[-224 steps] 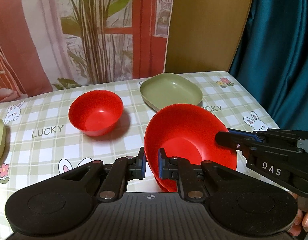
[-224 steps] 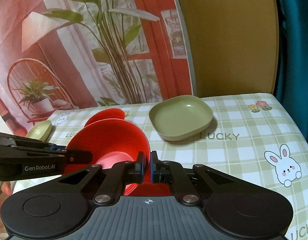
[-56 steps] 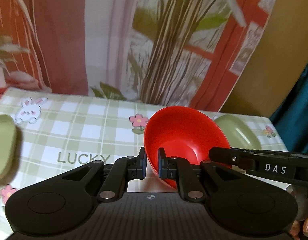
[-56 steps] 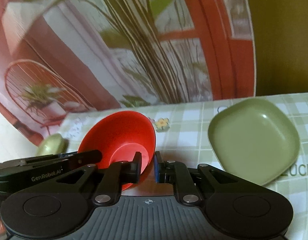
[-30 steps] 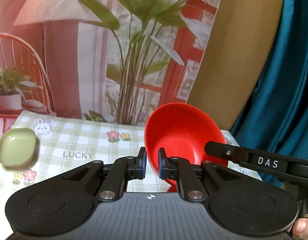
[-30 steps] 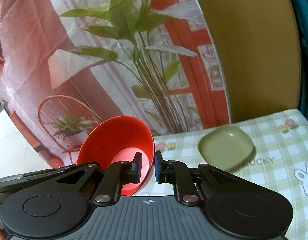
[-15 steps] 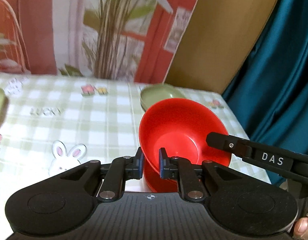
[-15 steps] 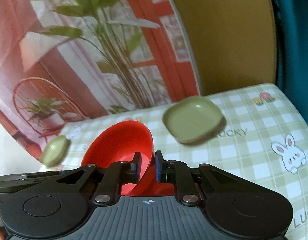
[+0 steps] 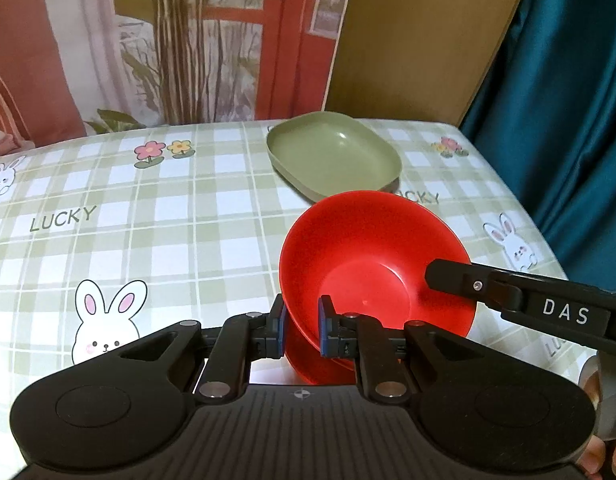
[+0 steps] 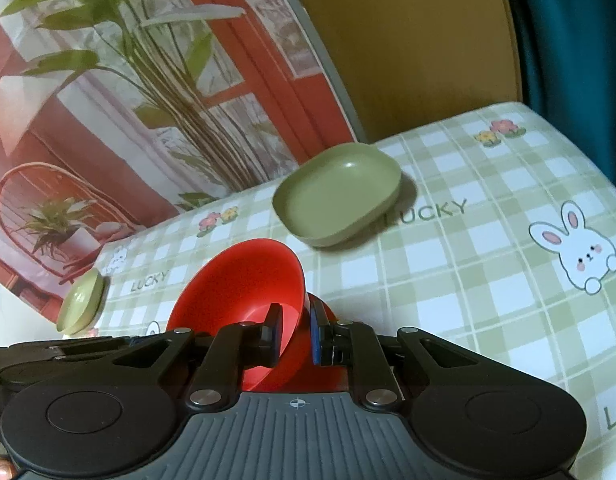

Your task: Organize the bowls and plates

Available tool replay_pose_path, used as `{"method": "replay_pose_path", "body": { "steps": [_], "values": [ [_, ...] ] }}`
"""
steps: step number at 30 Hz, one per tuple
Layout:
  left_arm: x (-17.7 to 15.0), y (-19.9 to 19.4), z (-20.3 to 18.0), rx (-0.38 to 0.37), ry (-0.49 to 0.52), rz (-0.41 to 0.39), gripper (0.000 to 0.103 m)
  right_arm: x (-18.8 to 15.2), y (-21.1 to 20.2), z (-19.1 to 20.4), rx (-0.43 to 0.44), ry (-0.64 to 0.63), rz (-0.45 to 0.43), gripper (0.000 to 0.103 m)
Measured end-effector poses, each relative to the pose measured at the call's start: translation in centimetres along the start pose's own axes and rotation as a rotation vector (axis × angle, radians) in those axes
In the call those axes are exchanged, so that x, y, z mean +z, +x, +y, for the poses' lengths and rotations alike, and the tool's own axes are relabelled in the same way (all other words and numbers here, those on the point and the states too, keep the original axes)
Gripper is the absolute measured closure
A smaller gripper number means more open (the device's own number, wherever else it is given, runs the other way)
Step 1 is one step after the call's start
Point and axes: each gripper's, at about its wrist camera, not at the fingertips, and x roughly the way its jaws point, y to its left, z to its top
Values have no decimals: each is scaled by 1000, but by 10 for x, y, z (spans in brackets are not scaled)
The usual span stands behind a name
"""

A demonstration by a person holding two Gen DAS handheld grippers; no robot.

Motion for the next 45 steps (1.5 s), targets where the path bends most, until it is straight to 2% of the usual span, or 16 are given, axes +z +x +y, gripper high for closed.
{"method": "replay_pose_path", "body": {
  "steps": [14,45],
  "values": [
    [-6,9,-7,38,35,8,88,-9,13,-5,-15,-42,27,89],
    [-6,9,-2,-10,-5,31,84,-12,14,-9,-36,-74,40,88]
  ]
}}
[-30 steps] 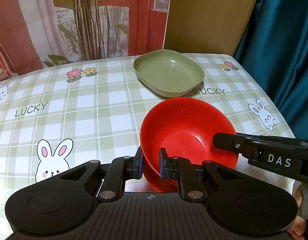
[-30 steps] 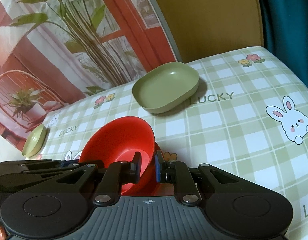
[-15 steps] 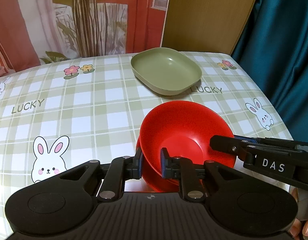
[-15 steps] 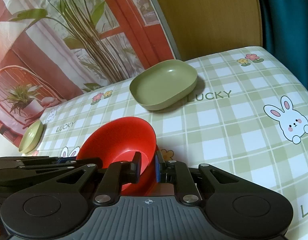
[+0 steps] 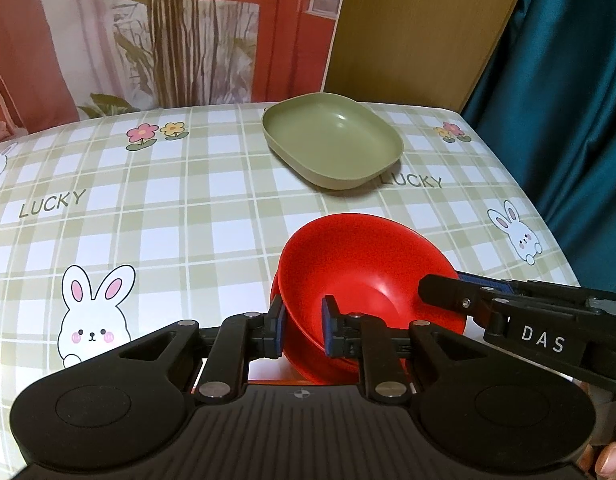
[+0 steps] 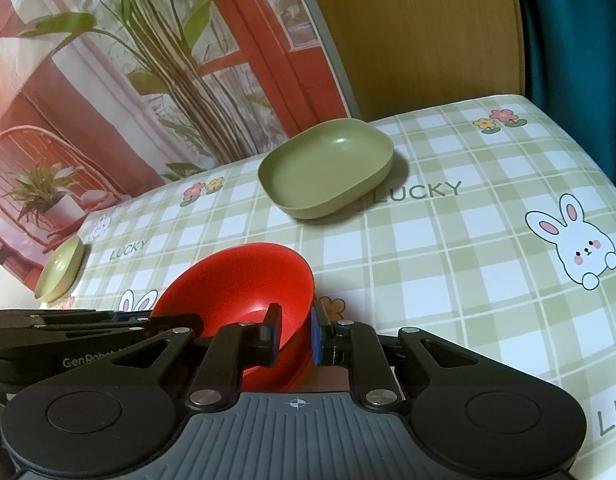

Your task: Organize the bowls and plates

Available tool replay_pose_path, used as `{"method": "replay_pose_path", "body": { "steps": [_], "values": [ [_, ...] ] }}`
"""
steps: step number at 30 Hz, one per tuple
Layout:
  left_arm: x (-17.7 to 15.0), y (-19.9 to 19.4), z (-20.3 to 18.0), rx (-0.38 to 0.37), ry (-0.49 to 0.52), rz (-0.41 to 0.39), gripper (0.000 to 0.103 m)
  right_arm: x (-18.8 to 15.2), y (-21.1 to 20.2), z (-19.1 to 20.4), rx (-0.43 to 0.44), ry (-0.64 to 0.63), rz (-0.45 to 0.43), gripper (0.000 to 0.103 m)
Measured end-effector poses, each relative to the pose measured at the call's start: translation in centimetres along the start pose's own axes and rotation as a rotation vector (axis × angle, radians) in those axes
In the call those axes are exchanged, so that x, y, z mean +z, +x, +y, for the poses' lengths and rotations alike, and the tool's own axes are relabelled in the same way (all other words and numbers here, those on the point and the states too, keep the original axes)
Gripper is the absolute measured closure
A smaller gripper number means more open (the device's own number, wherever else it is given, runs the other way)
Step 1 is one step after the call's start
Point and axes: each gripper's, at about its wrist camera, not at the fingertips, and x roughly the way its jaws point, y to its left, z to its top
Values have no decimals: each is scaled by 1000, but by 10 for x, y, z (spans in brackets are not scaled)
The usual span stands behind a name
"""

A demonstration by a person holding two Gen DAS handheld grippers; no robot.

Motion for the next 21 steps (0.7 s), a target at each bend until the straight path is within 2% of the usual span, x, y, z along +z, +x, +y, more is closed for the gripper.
{"method": "replay_pose_path", "body": {
  "steps": [2,4,5,6,14,21],
  "values": [
    [0,-1,0,6,-7,-9,83,1,0,1,-2,-2,1,88],
    [0,-3,0,5,-8,-15,78,1,0,0,-4,-3,2,88],
    [0,-4,0,9,-8,-18,66,1,1,0,-5,-4,3,87],
    [-1,-5,0,21,-7,-26,59,1,1,0,-9,-7,4,86],
    [0,-11,4,31,-25,-43,59,1,-1,1,-14,-14,4,85],
    [2,-17,5,33,-30,-63,59,13,-13,1,-24,-27,-44,85]
  ]
}}
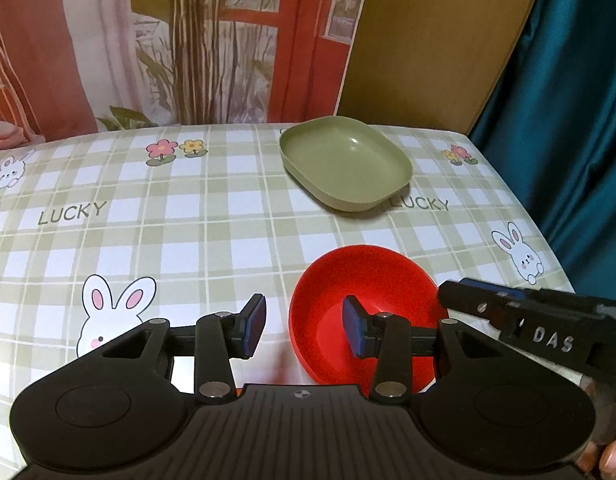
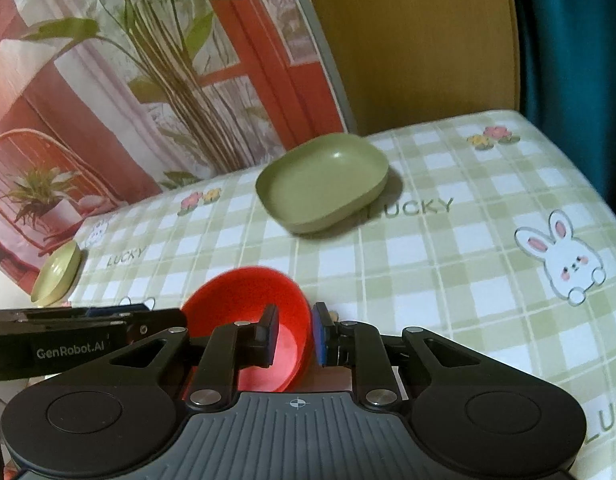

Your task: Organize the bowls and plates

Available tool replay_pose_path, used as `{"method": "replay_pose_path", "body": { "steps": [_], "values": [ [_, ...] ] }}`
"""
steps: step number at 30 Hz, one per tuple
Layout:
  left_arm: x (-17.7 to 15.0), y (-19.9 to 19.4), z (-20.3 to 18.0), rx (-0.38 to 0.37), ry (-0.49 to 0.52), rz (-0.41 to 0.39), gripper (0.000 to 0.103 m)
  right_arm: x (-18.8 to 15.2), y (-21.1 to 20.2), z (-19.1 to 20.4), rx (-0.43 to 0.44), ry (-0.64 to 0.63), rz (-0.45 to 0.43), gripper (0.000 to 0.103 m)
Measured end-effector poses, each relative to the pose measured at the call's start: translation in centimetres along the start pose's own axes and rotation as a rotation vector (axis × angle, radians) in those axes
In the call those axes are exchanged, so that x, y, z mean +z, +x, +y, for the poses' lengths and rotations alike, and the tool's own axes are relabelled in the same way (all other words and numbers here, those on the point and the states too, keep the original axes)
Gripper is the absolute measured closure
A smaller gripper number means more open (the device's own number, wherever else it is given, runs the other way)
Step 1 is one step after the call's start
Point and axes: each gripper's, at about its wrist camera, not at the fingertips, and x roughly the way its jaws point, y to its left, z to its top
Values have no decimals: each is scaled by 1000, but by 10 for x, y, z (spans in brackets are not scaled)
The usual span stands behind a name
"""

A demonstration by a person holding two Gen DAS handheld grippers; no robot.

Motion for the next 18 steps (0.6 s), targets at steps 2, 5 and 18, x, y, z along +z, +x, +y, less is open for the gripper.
{"method": "replay_pose_path", "body": {
  "steps": [2,5,18],
  "values": [
    [1,-2,0,3,3,-8,59,7,-6,-2,-9,-6,-29,85],
    [5,-3,-1,7,10,-19,59,18,-15,-6,-29,-18,-81,85],
    [39,16,4,0,50,-109,58,64,-4,-32,-77,-66,-179,85]
  ]
}}
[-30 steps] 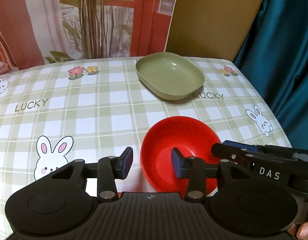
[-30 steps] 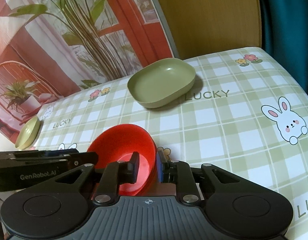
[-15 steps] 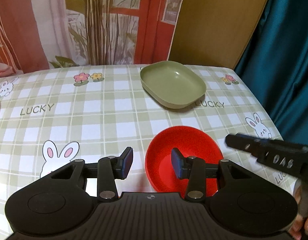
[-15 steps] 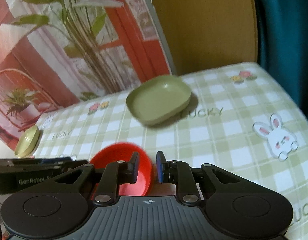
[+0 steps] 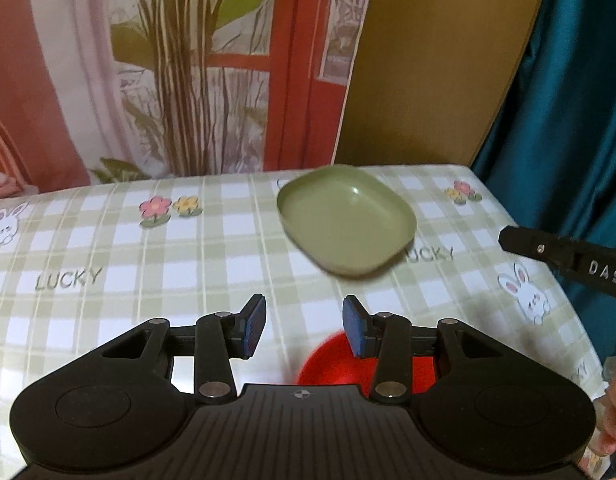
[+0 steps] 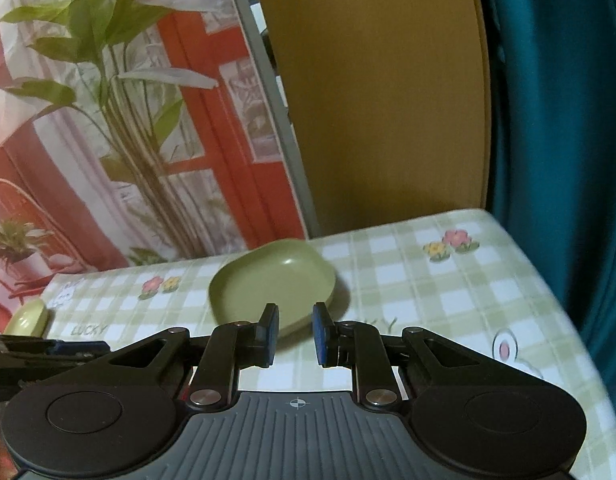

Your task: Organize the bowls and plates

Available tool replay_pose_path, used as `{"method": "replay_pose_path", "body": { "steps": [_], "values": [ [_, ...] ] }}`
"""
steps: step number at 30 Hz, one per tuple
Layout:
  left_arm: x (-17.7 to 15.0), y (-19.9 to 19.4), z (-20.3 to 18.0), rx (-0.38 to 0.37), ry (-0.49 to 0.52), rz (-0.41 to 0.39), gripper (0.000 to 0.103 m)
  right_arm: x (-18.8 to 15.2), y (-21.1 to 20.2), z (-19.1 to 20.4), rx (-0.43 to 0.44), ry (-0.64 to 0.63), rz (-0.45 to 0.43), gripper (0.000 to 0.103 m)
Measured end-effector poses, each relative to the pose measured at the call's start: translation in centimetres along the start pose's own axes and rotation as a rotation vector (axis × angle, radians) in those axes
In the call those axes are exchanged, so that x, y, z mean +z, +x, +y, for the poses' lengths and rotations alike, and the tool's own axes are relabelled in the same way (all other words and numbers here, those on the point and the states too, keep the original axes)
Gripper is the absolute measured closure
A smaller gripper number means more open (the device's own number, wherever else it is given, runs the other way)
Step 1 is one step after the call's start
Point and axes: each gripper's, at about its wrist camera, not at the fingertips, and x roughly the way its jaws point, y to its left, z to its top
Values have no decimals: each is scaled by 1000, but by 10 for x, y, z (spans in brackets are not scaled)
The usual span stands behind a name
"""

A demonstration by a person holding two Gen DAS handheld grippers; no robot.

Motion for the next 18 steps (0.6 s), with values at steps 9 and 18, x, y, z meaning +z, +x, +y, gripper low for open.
{"method": "replay_pose_path", "body": {
  "steps": [9,18],
  "values": [
    [30,63,34,-39,-141,45,58,12,77,-10,18,-42,49,85],
    [43,110,32,-65,-130,74,58,21,141,-21,-10,-87,49,85]
  ]
}}
